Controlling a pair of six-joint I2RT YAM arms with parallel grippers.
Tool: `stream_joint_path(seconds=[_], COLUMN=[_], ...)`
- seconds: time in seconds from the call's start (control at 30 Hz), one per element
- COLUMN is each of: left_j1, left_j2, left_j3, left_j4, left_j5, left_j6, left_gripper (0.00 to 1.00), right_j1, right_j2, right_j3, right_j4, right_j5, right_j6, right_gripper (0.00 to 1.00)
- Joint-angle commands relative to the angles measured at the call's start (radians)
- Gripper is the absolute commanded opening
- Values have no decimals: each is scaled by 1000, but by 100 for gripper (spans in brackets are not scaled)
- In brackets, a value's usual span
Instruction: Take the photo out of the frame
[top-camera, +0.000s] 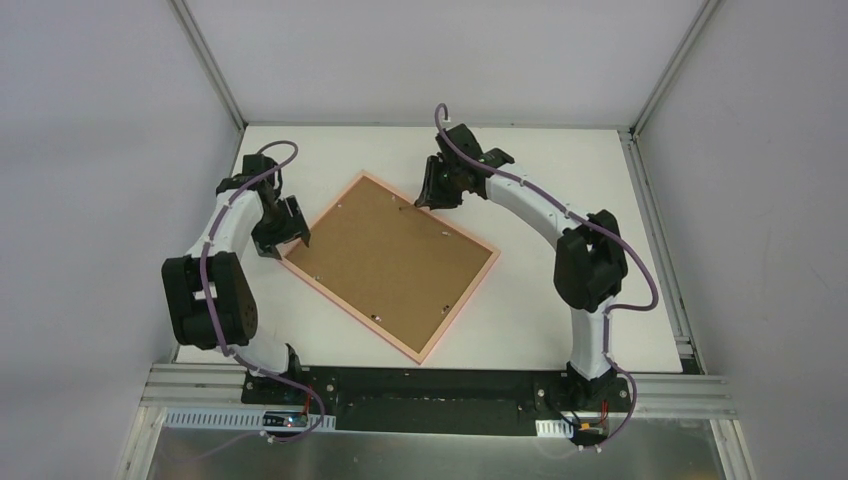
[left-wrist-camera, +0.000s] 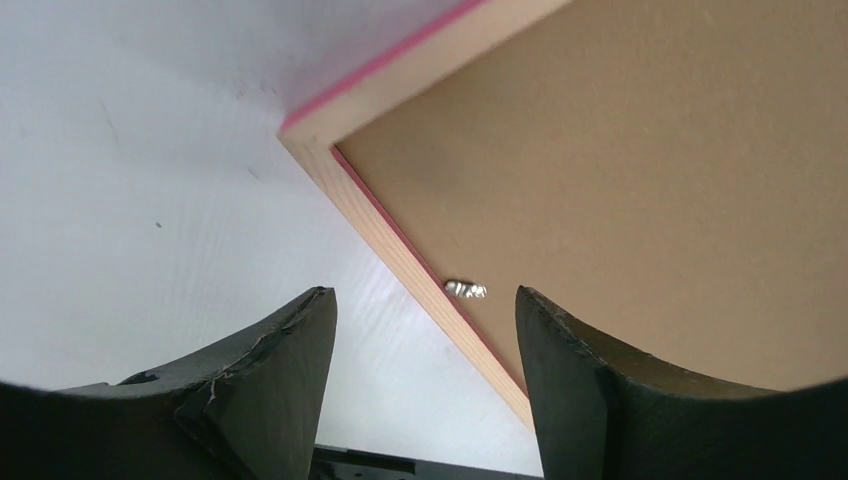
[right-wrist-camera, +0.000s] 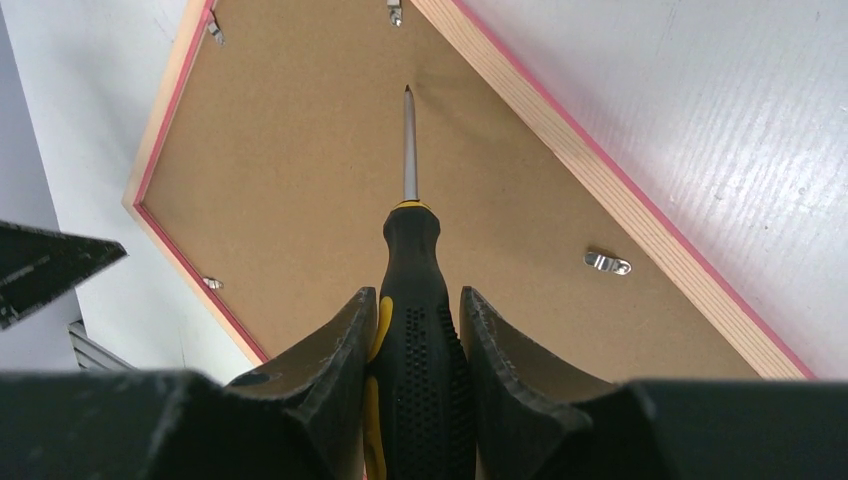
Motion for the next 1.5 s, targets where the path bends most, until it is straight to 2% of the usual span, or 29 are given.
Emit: stream_joint_path(seconds=[0.0, 0.17, 0.3, 0.43, 0.63, 1.0, 1.37, 1.47], left_j1=[21, 34, 44, 53, 61, 64, 65, 67], left_j2=[79, 217, 325, 405, 461, 509, 533, 540], left_j3=[117, 241, 310, 345, 361, 302, 298, 303], left_j4=[17, 28, 32, 32, 31, 9, -32, -42], left_j5=[-91, -67, 53, 102, 146, 249, 223, 223], left_j6=[101, 99, 47, 17, 19, -50, -40, -39], left_gripper=[67, 69, 69, 69, 68, 56, 54, 53], right_j1=[0, -35, -66, -68, -67, -69, -69, -70], right_j2=[-22, -21, 0, 7, 40, 74, 152, 178], right_j3=[56, 32, 47, 45, 60, 70, 154, 187], right_j4=[-46, -49, -41, -21, -12, 45, 42, 45], right_j5=[10, -41, -84, -103, -115, -71, -49, -108], right_j6=[-10, -15, -19, -17, 6, -2, -21, -19], right_gripper=[0, 0, 0, 0, 0, 0, 0, 0])
